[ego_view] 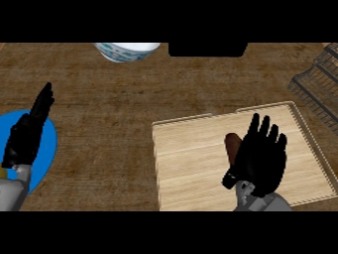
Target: Pick the sweet potato from the tray and place it in the tiered basket
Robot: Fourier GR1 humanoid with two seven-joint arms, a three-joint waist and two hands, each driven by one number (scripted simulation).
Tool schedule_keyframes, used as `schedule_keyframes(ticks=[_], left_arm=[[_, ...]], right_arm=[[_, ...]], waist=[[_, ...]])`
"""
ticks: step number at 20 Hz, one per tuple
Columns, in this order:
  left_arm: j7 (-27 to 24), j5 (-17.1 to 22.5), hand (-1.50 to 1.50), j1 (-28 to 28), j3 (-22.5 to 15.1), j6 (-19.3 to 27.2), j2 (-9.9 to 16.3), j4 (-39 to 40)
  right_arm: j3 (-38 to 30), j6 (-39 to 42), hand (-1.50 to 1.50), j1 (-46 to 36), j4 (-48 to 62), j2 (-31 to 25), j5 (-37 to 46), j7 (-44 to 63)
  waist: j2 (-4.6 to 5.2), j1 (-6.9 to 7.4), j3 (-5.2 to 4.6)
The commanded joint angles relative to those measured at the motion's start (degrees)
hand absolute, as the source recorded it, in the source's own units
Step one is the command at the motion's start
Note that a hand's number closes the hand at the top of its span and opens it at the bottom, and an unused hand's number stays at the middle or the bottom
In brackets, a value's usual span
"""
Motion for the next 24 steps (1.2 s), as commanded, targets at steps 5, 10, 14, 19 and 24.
schedule_keyframes(ticks=[5, 10, 14, 19, 24], left_arm=[[1.66, -1.70, 0.00, -0.93, -1.20, 0.66, -1.49, -0.53], [-1.17, -0.15, 0.00, 2.42, 0.51, -0.60, -1.25, -1.04], [-0.79, -1.52, 0.00, 1.27, 0.21, -0.19, -1.64, -0.46], [-0.55, -1.80, 0.00, -0.97, 1.39, -1.01, -1.09, 1.23], [-0.59, -2.39, 0.00, -0.43, 0.87, -1.27, -2.38, 2.09]], right_arm=[[-1.84, 3.65, -1.50, -2.94, 2.72, 0.83, -1.88, 14.66], [-1.67, 3.18, -1.50, 1.14, 1.19, 0.83, -1.74, 14.67], [-1.17, -0.58, -1.50, -0.84, 7.21, 0.83, -2.38, 14.68], [-1.95, -1.48, -1.50, -2.25, 7.96, 0.83, -4.57, 14.68], [-3.10, -0.61, -1.50, -2.43, 7.52, 0.82, -7.40, 14.67]], waist=[[0.17, 0.11, 0.06], [-0.06, 0.07, 0.05], [0.24, 0.48, 0.08], [0.29, 0.23, 0.07], [0.16, -0.19, 0.08]])
